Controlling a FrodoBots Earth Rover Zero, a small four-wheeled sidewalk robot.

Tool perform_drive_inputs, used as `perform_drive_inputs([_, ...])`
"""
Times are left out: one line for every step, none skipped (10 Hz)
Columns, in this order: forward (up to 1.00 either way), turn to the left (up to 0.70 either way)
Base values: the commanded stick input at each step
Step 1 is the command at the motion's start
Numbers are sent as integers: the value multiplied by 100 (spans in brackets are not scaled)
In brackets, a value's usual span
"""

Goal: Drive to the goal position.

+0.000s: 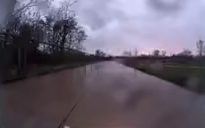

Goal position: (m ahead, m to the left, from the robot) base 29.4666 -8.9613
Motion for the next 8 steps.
perform_drive_inputs([70, 0])
perform_drive_inputs([70, 0])
perform_drive_inputs([70, 0])
perform_drive_inputs([70, 0])
perform_drive_inputs([70, 0])
perform_drive_inputs([70, 0])
perform_drive_inputs([70, 0])
perform_drive_inputs([70, 0])
